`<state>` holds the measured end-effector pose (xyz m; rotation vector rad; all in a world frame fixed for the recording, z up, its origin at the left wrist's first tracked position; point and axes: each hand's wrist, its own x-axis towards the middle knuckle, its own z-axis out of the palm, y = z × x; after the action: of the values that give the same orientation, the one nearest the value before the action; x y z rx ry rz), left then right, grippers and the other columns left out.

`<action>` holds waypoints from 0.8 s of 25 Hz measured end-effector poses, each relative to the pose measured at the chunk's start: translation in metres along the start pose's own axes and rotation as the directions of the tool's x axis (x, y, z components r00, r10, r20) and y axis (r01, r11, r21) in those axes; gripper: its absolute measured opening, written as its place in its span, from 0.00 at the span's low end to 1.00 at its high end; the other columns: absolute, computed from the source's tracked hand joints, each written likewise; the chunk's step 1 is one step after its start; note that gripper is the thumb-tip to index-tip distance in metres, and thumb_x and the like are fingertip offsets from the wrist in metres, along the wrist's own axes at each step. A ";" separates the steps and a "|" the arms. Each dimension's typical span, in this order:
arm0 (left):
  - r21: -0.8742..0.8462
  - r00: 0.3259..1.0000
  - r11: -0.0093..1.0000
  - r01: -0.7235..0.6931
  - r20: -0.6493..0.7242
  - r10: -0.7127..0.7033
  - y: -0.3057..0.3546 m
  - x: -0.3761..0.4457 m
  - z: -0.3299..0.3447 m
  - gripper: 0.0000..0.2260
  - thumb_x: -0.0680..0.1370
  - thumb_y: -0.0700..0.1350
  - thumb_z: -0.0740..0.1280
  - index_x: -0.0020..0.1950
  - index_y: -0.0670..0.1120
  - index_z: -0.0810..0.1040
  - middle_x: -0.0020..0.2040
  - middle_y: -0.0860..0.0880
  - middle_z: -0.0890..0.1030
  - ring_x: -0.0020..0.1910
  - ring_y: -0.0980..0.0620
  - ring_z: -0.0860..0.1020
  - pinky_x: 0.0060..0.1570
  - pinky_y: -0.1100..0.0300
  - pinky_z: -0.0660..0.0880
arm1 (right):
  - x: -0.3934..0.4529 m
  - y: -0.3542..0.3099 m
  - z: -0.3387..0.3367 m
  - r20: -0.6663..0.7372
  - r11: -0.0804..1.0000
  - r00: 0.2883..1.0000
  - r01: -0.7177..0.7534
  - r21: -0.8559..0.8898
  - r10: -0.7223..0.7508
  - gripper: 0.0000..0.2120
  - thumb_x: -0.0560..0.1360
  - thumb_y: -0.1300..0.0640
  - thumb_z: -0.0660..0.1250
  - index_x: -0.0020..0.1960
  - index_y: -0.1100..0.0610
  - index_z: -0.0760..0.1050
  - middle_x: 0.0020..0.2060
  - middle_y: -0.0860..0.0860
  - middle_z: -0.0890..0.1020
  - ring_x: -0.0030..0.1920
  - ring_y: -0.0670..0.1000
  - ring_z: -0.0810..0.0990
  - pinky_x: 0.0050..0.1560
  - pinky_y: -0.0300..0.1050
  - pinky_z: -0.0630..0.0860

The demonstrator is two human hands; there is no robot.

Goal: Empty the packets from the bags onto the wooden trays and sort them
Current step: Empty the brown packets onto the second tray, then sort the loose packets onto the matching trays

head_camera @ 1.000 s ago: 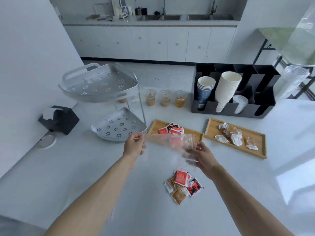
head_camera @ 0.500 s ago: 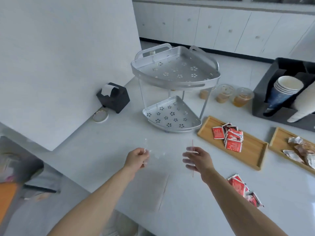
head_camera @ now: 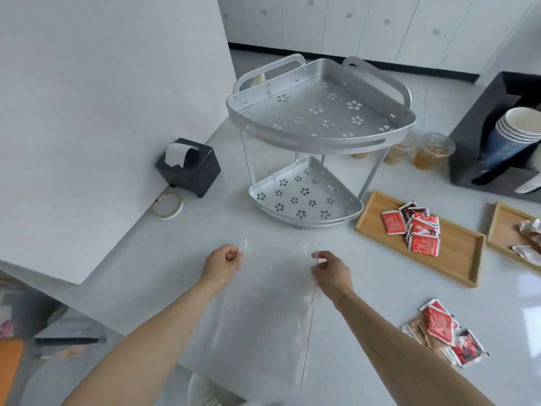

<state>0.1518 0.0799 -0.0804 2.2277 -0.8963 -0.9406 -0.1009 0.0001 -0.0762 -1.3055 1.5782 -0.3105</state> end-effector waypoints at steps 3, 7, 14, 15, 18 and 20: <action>0.049 0.999 0.998 0.042 -0.011 -0.042 -0.005 0.009 -0.001 0.05 0.73 0.39 0.69 0.46 0.49 0.79 0.38 0.50 0.81 0.40 0.48 0.78 0.42 0.59 0.73 | 0.007 -0.003 0.006 -0.027 0.999 1.000 -0.008 -0.051 0.006 0.17 0.73 0.63 0.61 0.58 0.50 0.77 0.40 0.48 0.82 0.42 0.55 0.81 0.43 0.47 0.79; 0.125 0.999 0.991 0.042 -0.020 -0.039 -0.006 0.010 0.005 0.05 0.73 0.41 0.70 0.48 0.46 0.79 0.39 0.51 0.81 0.42 0.48 0.78 0.42 0.61 0.68 | 0.012 -0.003 0.011 -0.072 0.990 0.997 -0.051 -0.130 0.042 0.17 0.72 0.62 0.60 0.56 0.49 0.76 0.42 0.52 0.84 0.41 0.55 0.81 0.41 0.46 0.79; 0.246 0.997 0.967 0.063 -0.055 -0.050 0.000 0.002 0.008 0.16 0.74 0.48 0.69 0.60 0.46 0.74 0.51 0.47 0.81 0.52 0.45 0.79 0.47 0.58 0.70 | 0.007 0.002 -0.002 -0.070 0.974 0.997 -0.049 -0.221 0.034 0.15 0.73 0.54 0.66 0.59 0.49 0.73 0.47 0.53 0.83 0.45 0.55 0.81 0.44 0.46 0.78; 0.258 0.996 0.964 0.067 -0.073 -0.049 0.002 -0.001 0.007 0.18 0.74 0.49 0.69 0.62 0.46 0.74 0.54 0.46 0.79 0.54 0.45 0.78 0.49 0.56 0.71 | 0.006 0.005 -0.008 -0.068 0.968 0.997 -0.042 -0.247 0.026 0.15 0.73 0.52 0.66 0.60 0.49 0.73 0.48 0.52 0.83 0.46 0.55 0.81 0.44 0.46 0.78; 0.252 0.990 0.967 0.018 -0.139 0.017 0.016 -0.015 0.008 0.17 0.75 0.50 0.69 0.62 0.48 0.73 0.57 0.46 0.75 0.54 0.44 0.78 0.49 0.54 0.73 | -0.004 0.016 -0.035 -0.065 0.939 0.998 0.004 -0.345 -0.028 0.14 0.75 0.48 0.65 0.60 0.48 0.74 0.52 0.50 0.83 0.48 0.54 0.81 0.46 0.45 0.77; 0.258 0.986 0.963 -0.077 -0.123 0.112 0.030 -0.028 0.017 0.14 0.75 0.49 0.69 0.60 0.49 0.74 0.56 0.48 0.74 0.49 0.48 0.77 0.46 0.56 0.73 | -0.013 0.027 -0.059 -0.057 0.898 0.994 0.063 -0.435 -0.098 0.13 0.76 0.47 0.65 0.59 0.48 0.76 0.53 0.49 0.82 0.51 0.53 0.81 0.47 0.44 0.76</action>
<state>0.1131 0.0785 -0.0583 2.4027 -1.0996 -0.6514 -0.1655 -0.0016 -0.0629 -1.7205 1.7233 -0.0580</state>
